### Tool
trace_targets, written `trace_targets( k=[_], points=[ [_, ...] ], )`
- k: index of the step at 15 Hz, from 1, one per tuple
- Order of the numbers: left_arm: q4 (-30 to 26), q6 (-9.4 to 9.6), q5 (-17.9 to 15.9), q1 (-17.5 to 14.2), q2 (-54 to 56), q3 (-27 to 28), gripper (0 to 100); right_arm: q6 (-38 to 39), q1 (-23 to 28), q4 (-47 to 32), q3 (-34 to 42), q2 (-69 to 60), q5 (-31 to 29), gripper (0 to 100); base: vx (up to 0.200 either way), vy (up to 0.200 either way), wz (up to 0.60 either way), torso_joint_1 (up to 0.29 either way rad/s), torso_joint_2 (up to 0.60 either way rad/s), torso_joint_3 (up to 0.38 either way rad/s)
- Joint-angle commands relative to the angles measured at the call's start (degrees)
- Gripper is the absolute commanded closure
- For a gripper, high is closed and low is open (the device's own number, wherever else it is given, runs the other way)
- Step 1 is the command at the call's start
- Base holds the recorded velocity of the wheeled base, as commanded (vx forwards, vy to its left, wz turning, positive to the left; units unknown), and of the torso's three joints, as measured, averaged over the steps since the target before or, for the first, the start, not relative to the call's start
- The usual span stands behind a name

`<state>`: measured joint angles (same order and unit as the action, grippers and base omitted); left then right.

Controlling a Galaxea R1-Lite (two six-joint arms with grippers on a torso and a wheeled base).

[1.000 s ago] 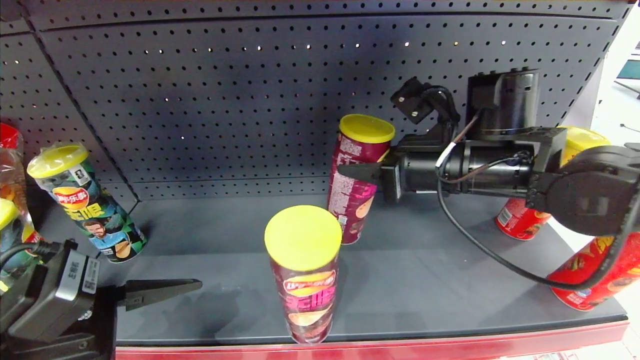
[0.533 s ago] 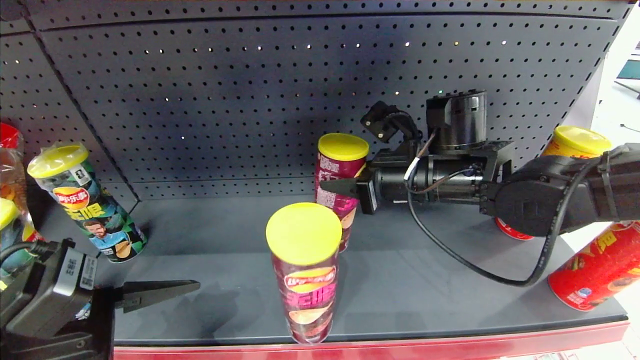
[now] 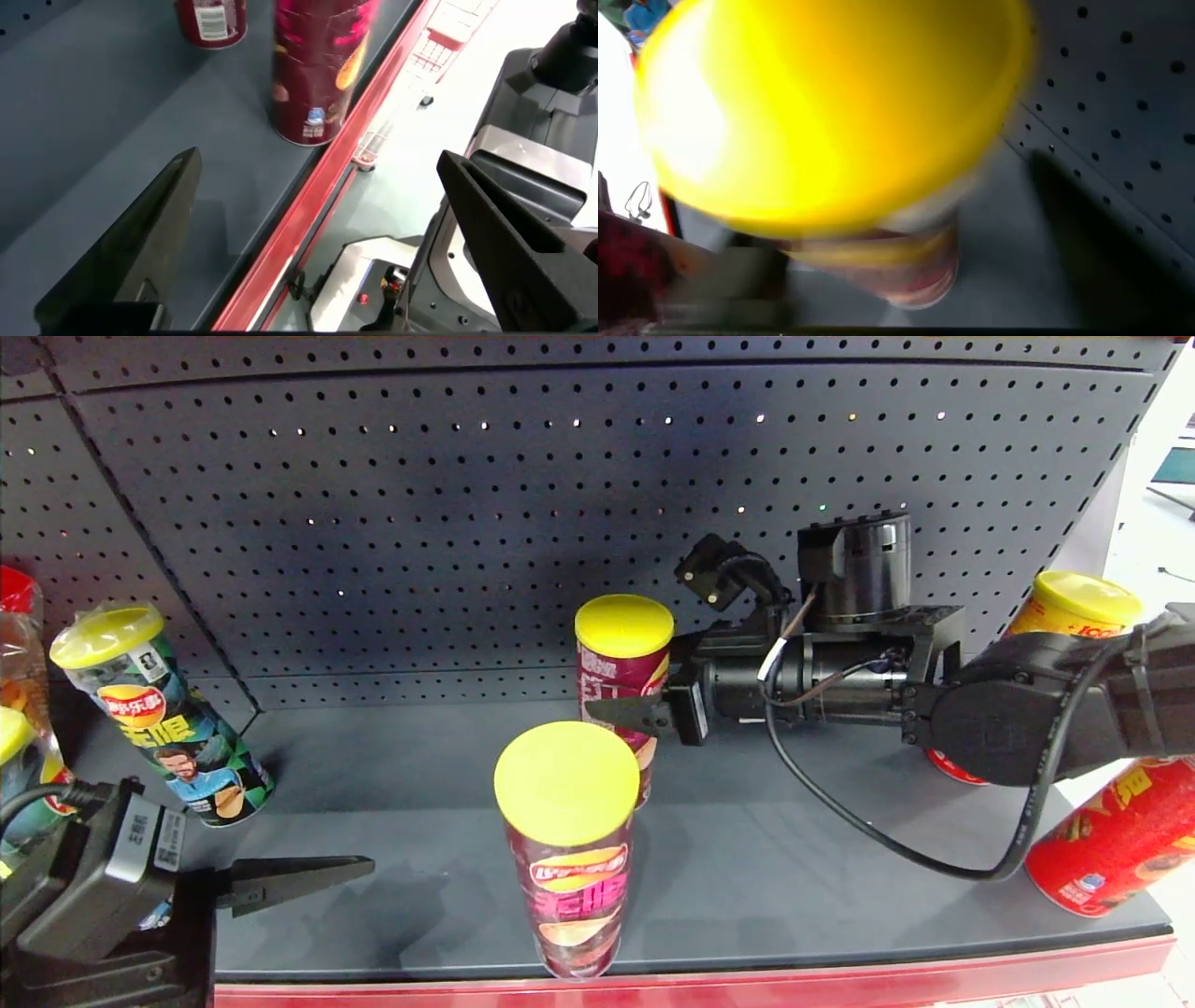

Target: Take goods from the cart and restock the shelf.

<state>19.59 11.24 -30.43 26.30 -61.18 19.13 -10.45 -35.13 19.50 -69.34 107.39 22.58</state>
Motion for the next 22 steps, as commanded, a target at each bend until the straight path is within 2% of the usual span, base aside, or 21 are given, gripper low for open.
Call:
trace_targets(
  k=[1, 3, 6, 11, 12, 13, 17, 19, 20, 22],
  points=[
    [0.01, 0.01, 0.02, -0.02, -0.34, 0.12, 0, 0.08, 0.06, 0.09, 2.1, -3.06, 0.01, 0, 0.0, 0.0, 0.0, 0.0, 0.0, 0.0],
    [0.01, 0.01, 0.11, -0.02, -0.78, 0.12, 0, 0.08, 0.06, 0.09, 2.89, -4.2, -0.34, 0, 0.0, 0.0, 0.0, 0.0, 0.0, 0.0],
    [0.01, 0.01, 1.42, -0.1, -1.92, 1.97, 0, 0.43, 0.06, 0.09, 10.37, -11.32, -1.13, 0, 0.0, 0.0, 0.0, 0.0, 0.0, 0.0],
    [-2.89, 0.01, 9.07, -0.02, -5.26, 3.9, 0, 5.0, 0.15, 0.09, 23.72, -27.93, -7.2, 0, 0.0, 0.0, 0.0, 0.0, 0.0, 0.0],
    [-2.89, 0.01, 9.07, -0.02, -5.26, 3.9, 0, 5.0, 0.24, 0.09, 23.99, -28.2, -7.28, 0, 0.0, 0.0, 0.0, 0.0, 0.0, 0.0],
    [-4.74, 0.1, 9.25, -0.02, -6.49, 3.99, 0, 5.17, 0.5, 0.09, 28.65, -36.11, -7.64, 0, 0.0, 0.0, 0.0, 0.0, 0.0, 0.0],
    [-5.18, 0.89, 9.42, 0.34, -10.97, 3.99, 0, 7.02, 2.35, -0.26, 33.39, -47.62, -8.51, 0, 0.0, 0.0, 0.0, 0.0, 0.0, 0.0],
    [-4.82, 2.21, 9.86, 1.13, -15.81, 4.69, 0, 7.02, 5.78, -0.52, 33.66, -52.63, -8.43, 0, 0.0, 0.0, 0.0, 0.0, 0.0, 0.0],
    [-4.82, 2.3, 10.48, 1.57, -17.04, 5.13, 0, 7.02, 6.48, -0.52, 33.48, -53.25, -8.43, 0, 0.0, 0.0, 0.0, 0.0, 0.0, 0.0],
    [-4.82, 2.3, 11.79, 3.94, -21.78, 8.29, 0, 7.37, 8.41, -0.52, 33.39, -55.09, -8.34, 0, 0.0, 0.0, 0.0, 0.0, 0.0, 0.0]
  ],
)
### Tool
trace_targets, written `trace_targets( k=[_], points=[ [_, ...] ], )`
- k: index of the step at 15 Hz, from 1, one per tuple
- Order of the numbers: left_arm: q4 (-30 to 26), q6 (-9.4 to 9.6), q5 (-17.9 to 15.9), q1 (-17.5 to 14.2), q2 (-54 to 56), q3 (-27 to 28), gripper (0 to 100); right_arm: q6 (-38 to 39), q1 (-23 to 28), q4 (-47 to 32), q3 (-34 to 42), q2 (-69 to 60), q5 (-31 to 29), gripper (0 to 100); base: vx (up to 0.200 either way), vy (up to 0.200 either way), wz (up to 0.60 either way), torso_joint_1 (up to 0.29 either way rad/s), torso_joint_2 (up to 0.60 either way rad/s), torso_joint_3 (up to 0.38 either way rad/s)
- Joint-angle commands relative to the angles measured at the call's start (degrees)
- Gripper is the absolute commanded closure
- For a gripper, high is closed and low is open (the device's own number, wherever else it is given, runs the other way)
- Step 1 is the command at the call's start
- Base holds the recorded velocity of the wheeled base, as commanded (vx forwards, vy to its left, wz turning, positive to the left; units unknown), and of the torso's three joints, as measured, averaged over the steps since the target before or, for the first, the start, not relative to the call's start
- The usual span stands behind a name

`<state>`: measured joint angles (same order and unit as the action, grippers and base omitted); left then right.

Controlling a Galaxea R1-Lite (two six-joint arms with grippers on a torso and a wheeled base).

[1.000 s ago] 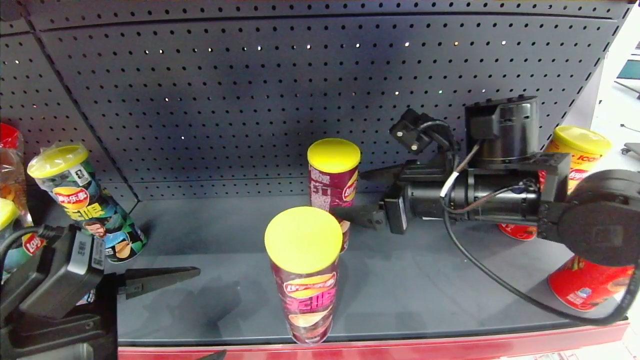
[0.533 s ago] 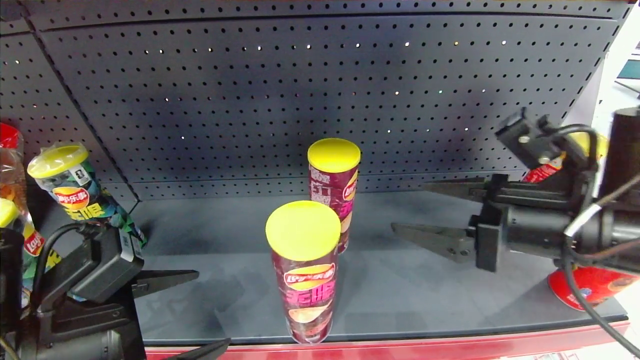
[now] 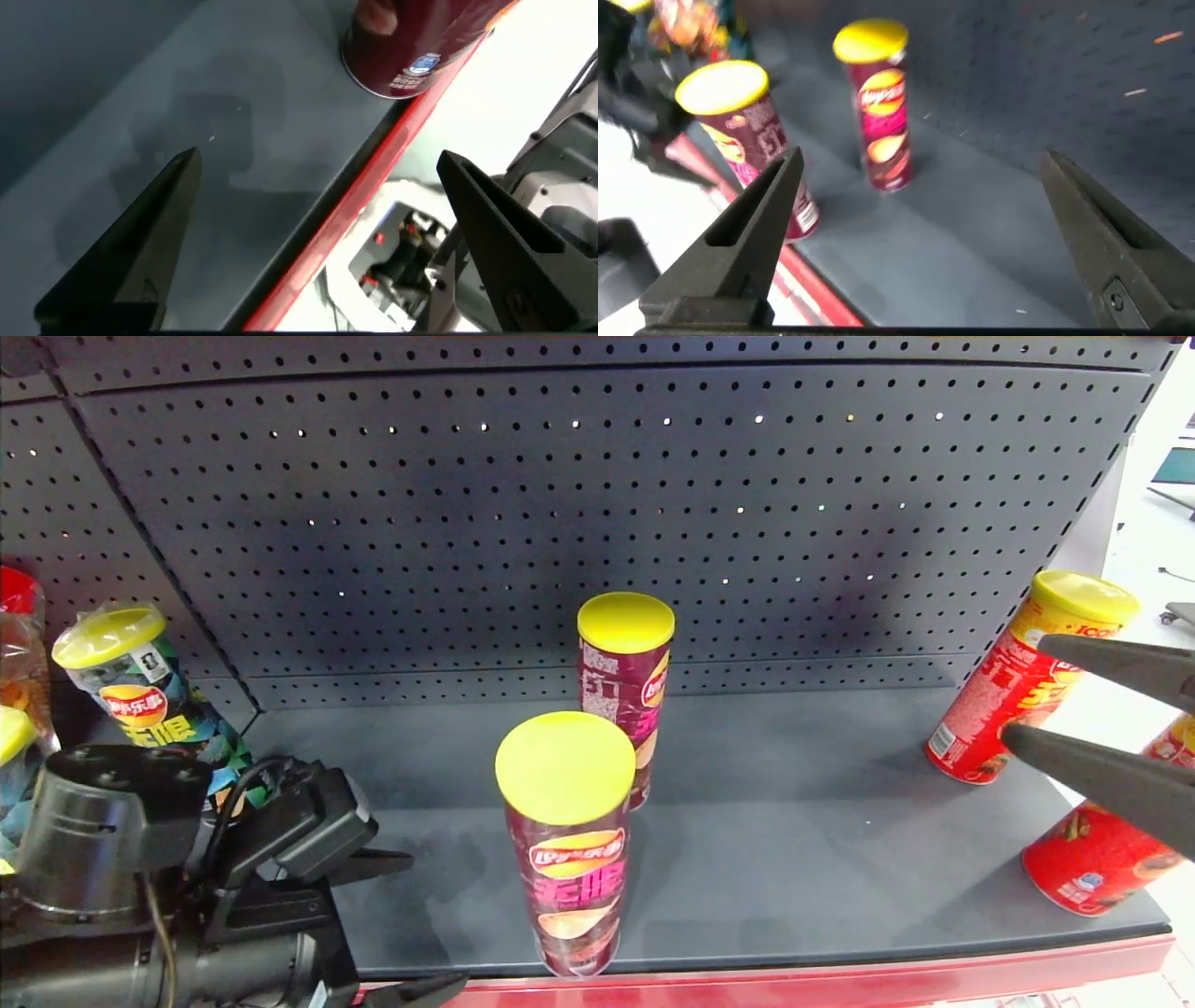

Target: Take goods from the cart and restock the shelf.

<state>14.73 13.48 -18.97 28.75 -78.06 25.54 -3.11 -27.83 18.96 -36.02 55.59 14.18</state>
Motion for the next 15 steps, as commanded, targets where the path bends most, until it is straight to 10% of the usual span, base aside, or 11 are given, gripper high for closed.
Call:
trace_targets(
  k=[1, 15],
  points=[
    [-0.05, 0.05, 0.6, 1.75, -6.14, 2.94, 0, 0.56, 1.38, -0.06, -0.01, -3.56, 0.06, 0, 0.0, 0.0, 0.0, 0.0, 0.0, 0.0],
    [0.04, 0.05, 1.57, 2.72, -14.76, 9.7, 0, 1.09, 2.52, -0.06, -4.05, -1.01, 0.32, 0, 0.0, 0.0, 0.0, 0.0, 0.0, 0.0]
  ],
)
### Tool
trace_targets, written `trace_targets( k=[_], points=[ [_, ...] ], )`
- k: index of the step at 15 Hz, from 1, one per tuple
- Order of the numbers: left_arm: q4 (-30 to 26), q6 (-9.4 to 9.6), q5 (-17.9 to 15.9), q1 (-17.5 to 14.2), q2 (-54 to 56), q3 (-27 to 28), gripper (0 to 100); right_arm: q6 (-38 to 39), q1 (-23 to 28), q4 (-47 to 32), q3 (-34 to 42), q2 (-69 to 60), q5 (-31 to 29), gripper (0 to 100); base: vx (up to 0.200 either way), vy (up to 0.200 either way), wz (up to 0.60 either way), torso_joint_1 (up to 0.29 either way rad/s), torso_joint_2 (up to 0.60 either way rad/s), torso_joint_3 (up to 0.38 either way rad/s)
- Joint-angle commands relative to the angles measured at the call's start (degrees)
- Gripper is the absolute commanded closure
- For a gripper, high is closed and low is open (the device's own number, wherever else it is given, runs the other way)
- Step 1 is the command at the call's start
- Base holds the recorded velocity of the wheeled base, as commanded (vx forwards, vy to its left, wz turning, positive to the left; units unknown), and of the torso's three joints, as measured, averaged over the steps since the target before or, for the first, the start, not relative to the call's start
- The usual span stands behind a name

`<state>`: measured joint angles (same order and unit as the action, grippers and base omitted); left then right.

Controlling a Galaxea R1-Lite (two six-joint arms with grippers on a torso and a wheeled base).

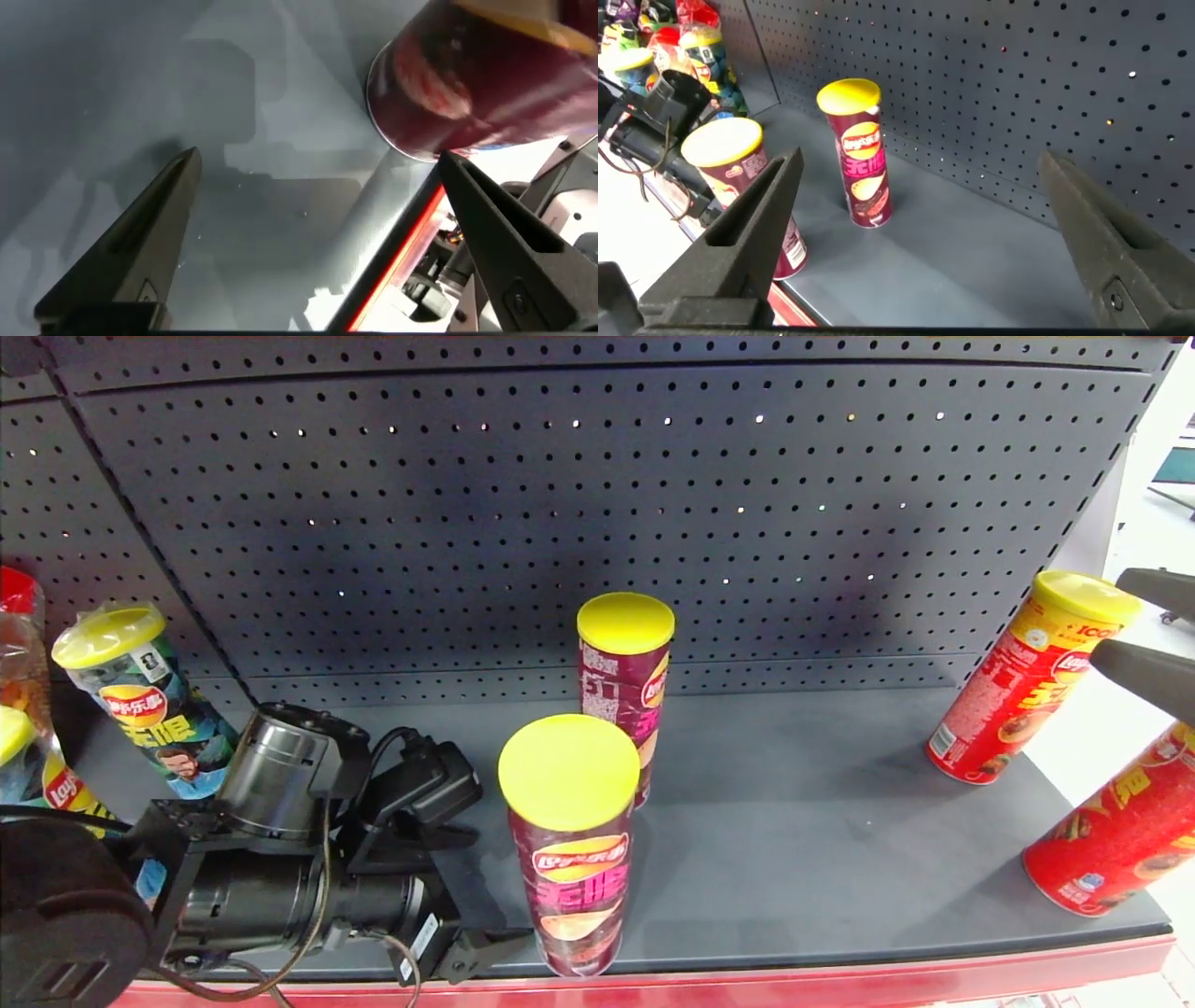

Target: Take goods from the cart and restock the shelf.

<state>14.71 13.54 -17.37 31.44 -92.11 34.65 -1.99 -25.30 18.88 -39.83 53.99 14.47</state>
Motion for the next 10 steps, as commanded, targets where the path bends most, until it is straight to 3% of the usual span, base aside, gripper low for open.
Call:
trace_targets(
  k=[1, 10],
  points=[
    [0.05, -0.01, -0.03, 0.03, -0.96, 1.21, 0, -0.03, -0.02, 0.01, -0.25, 0.59, 0.03, 0, 0.0, 0.0, 0.0, 0.0, 0.0, 0.0],
    [0.05, -0.01, 0.06, 0.46, -3.6, 3.85, 0, -0.03, -0.02, 0.01, -0.34, 0.94, 0.12, 0, 0.0, 0.0, 0.0, 0.0, 0.0, 0.0]
  ],
)
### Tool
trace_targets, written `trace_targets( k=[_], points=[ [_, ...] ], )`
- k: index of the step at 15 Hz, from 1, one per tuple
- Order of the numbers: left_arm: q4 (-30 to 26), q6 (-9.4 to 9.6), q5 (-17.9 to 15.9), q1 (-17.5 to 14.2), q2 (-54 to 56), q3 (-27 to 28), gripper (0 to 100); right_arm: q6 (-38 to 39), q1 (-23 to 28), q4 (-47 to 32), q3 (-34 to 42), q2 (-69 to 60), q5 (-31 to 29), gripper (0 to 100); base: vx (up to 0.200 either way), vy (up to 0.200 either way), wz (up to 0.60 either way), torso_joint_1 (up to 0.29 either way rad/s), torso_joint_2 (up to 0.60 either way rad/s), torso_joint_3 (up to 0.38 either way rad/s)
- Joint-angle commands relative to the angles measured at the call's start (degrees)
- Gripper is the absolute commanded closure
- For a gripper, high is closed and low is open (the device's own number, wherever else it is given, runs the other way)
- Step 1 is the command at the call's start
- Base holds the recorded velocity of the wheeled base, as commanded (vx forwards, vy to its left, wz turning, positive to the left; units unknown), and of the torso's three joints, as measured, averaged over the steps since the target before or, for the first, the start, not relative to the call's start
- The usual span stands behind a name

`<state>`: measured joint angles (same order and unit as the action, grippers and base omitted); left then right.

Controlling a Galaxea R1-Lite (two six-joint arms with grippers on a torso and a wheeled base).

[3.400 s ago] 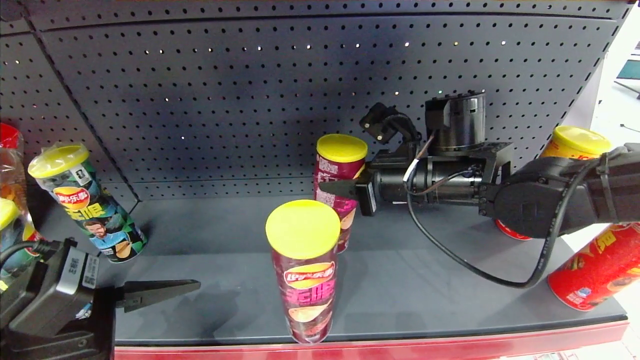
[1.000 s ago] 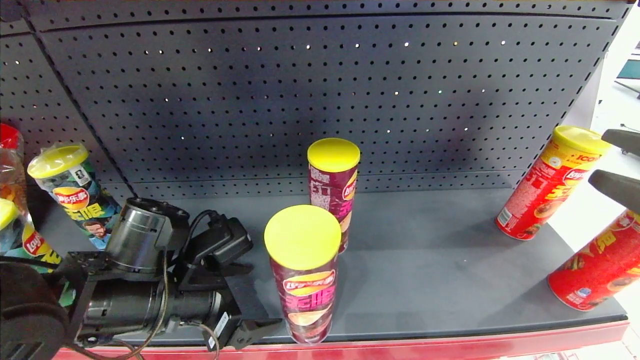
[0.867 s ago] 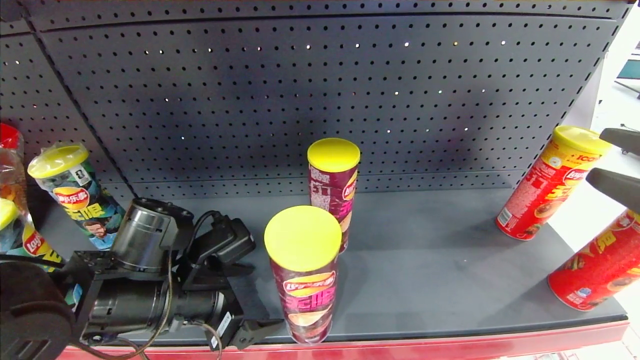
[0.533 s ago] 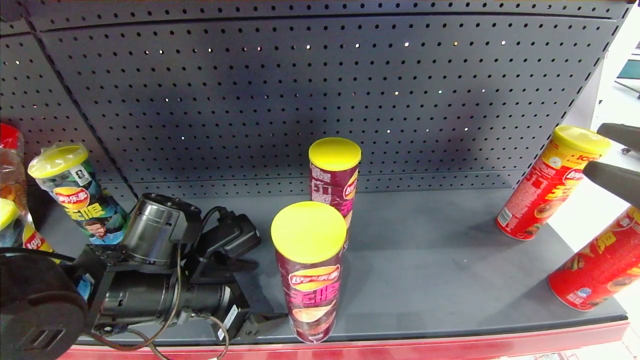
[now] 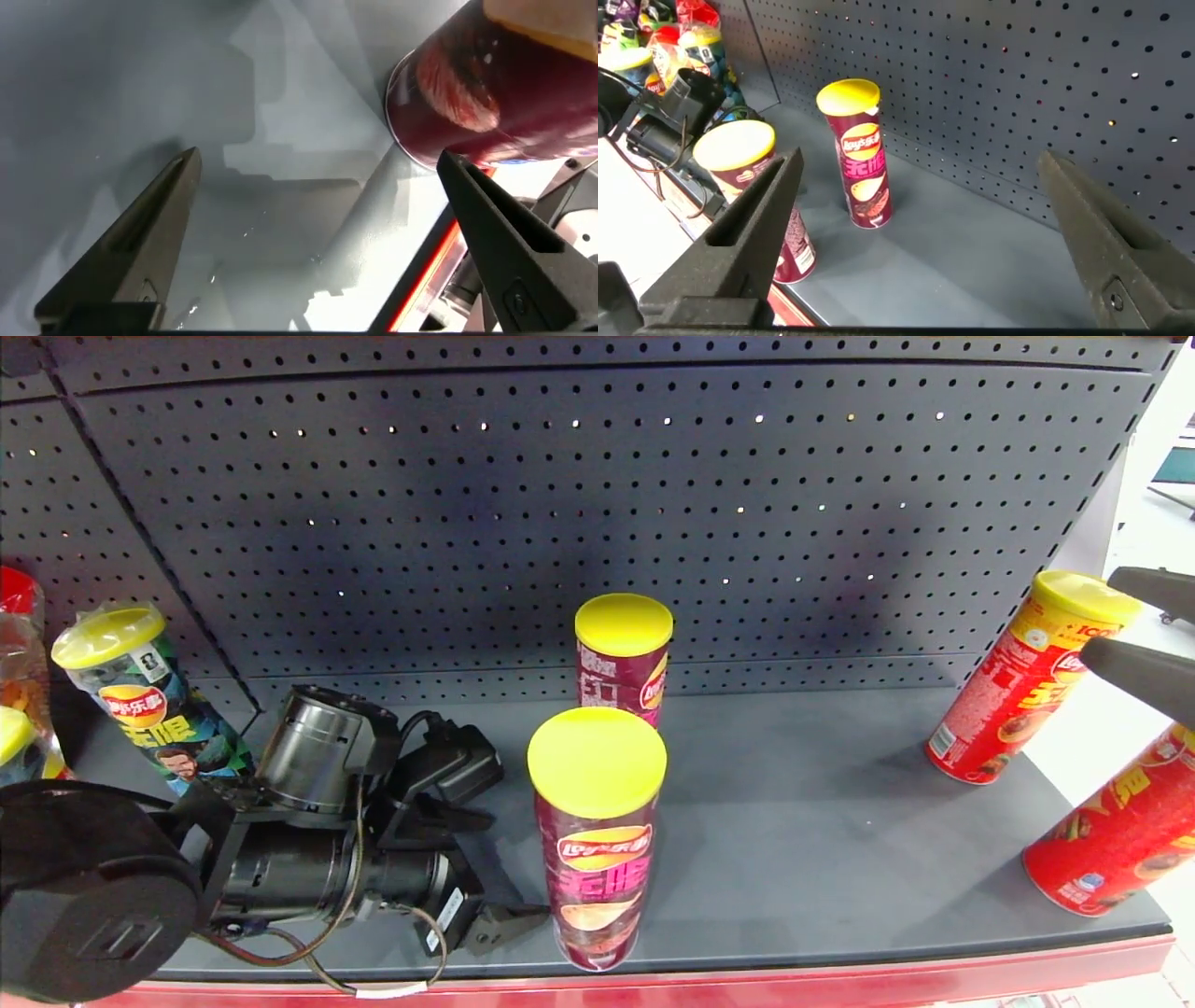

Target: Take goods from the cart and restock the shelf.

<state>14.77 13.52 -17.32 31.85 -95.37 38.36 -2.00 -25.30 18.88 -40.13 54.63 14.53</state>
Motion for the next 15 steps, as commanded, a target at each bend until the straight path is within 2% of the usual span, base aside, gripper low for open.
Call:
trace_targets(
  k=[1, 7, 8, 10, 12, 13, 15],
  points=[
    [-0.01, 0.02, 0.01, 0.05, -0.43, 0.13, 0, -0.02, -0.02, 0.01, 0.05, 0.31, 0.06, 0, 0.0, 0.0, 0.0, 0.0, 0.0, 0.0],
    [-0.1, -0.51, 0.27, -0.39, 3.17, -0.22, 0, -0.02, -0.02, -0.07, 1.64, 0.04, 0.06, 0, 0.0, 0.0, 0.0, 0.0, 0.0, 0.0],
    [-0.01, -1.04, 0.18, -0.39, 7.21, 0.84, 0, -0.11, -0.02, 0.01, 3.74, -0.31, 0.15, 0, 0.0, 0.0, 0.0, 0.0, 0.0, 0.0],
    [-0.62, -3.85, 0.54, -0.39, 13.72, 2.24, 0, -0.11, -0.02, 0.1, 5.5, -0.49, 0.23, 0, 0.0, 0.0, 0.0, 0.0, 0.0, 0.0],
    [-4.67, -4.64, 0.8, -0.48, 21.36, 1.54, 0, -0.11, -0.1, 0.19, 6.12, -0.84, 0.23, 0, 0.0, 0.0, 0.0, 0.0, 0.0, 0.0],
    [-10.12, -4.55, 1.85, -0.48, 28.04, -1.1, 0, -0.11, -0.19, 0.1, 6.21, -2.42, 0.23, 0, 0.0, 0.0, 0.0, 0.0, 0.0, 0.0],
    [-12.67, -4.12, 3.79, -0.48, 34.9, -5.93, 0, -0.11, -0.19, 0.01, 7.17, -4.26, 0.32, 0, 0.0, 0.0, 0.0, 0.0, 0.0, 0.0]
  ],
)
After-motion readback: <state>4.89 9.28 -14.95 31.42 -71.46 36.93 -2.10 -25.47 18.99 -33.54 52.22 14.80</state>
